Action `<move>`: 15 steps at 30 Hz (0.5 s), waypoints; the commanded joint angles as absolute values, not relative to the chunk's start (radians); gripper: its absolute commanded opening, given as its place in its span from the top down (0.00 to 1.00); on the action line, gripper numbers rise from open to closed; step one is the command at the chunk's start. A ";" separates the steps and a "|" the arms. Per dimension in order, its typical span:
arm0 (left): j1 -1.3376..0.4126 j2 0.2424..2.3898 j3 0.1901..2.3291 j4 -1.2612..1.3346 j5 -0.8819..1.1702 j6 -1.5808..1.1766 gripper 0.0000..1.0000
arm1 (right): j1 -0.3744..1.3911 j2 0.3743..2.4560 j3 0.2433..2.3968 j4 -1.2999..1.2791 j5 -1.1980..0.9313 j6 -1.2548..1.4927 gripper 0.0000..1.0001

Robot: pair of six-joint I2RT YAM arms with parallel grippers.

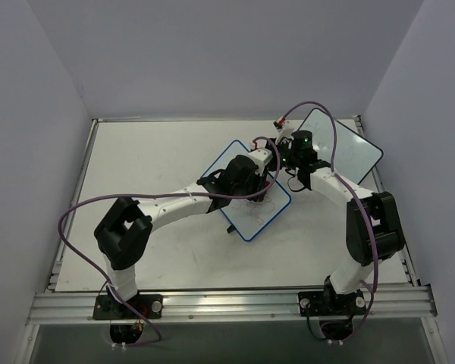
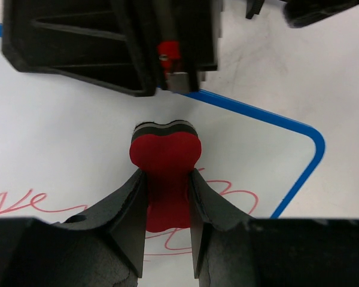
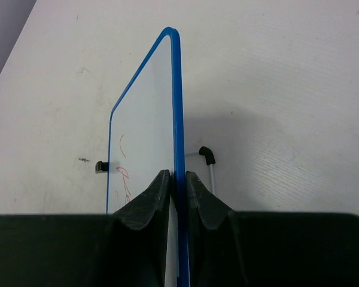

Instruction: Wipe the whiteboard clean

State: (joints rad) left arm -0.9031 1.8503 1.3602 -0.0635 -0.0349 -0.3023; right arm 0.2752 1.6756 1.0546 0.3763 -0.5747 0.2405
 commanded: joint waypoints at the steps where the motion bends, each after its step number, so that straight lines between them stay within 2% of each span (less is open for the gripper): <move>1: -0.956 1.921 1.361 -0.091 0.018 -0.310 0.98 | 0.310 1.672 1.068 0.367 -0.624 0.232 1.00; 8: -0.970 1.896 1.304 -0.064 -0.023 -0.318 0.98 | 0.313 1.675 1.071 0.365 -0.621 0.229 1.00; 15: -0.908 1.864 1.240 -0.052 -0.028 -0.316 0.98 | 0.314 1.667 1.071 0.357 -0.615 0.222 1.00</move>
State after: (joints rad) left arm -0.9230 1.8286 1.2984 0.0216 -0.0452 -0.3126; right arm 0.2794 1.6760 1.0546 0.3767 -0.5762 0.2329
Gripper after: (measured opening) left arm 0.365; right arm 0.096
